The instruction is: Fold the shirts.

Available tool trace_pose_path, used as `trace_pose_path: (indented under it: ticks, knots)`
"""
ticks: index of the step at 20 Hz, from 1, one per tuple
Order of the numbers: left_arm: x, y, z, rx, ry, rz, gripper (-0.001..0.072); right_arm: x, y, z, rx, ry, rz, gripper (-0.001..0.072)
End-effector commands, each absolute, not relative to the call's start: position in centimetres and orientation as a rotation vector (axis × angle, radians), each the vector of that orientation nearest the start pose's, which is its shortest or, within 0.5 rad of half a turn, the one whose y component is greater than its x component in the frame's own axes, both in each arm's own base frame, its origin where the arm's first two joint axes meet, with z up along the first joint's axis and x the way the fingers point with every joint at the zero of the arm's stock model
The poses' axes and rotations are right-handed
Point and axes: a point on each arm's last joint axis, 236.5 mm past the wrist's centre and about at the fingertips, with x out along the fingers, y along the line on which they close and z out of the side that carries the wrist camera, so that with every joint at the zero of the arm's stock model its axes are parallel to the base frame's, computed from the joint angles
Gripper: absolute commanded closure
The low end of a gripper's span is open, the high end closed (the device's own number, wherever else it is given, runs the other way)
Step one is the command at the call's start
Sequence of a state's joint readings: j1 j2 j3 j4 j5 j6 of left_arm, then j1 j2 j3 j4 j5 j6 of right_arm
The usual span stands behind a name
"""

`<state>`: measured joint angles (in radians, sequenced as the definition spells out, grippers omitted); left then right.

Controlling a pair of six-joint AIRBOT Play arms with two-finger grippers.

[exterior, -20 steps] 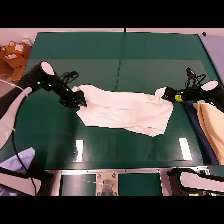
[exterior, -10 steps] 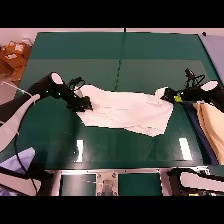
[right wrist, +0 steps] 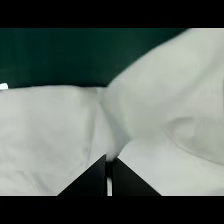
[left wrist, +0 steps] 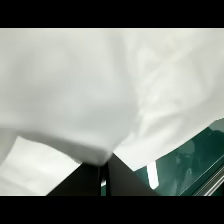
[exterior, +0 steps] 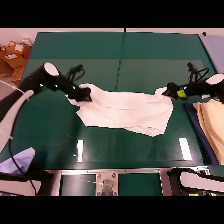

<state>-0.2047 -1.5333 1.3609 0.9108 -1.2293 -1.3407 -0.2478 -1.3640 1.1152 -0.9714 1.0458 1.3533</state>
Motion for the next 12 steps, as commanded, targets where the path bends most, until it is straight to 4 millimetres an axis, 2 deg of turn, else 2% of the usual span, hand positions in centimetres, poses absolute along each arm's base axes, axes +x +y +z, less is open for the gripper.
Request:
trace_pose_path:
  ticks: [1,2,3,4,6,7,9,11,12]
  knots:
    - [41.5,-20.9,15.6,-0.165,0.985,-0.677,0.0689,43.8,1.0,9.5,0.519,1.007,0.201,0.0700]
    - [41.4,-20.3,20.7,-0.129,0.860,-0.667,0.0689,44.3,0.4,13.7,0.499,0.912,0.197,0.0700]
    - [40.9,-19.4,25.8,-0.098,0.740,-0.647,0.0689,44.5,-0.1,18.7,0.473,0.796,0.191,0.0700]
    - [39.5,-18.8,31.3,-0.068,0.605,-0.643,0.0689,44.2,-0.6,23.7,0.455,0.677,0.179,0.0700]
    - [35.4,-17.9,40.9,-0.037,0.360,-0.653,0.0689,42.0,-2.1,34.3,0.426,0.397,0.131,0.0699]
    - [32.7,-17.4,45.3,-0.027,0.244,-0.660,0.0689,40.0,-2.9,39.6,0.420,0.246,0.101,0.0699]
    - [27.8,-16.6,51.5,-0.026,0.052,-0.672,0.0689,34.8,-4.2,48.4,0.397,-0.018,0.040,0.0700]
    - [23.0,-15.4,56.1,-0.020,-0.129,-0.663,0.0689,29.5,-4.6,54.6,0.344,-0.215,-0.011,0.0699]
    - [21.1,-14.9,57.6,-0.016,-0.194,-0.655,0.0689,27.3,-4.3,56.7,0.316,-0.283,-0.028,0.0699]
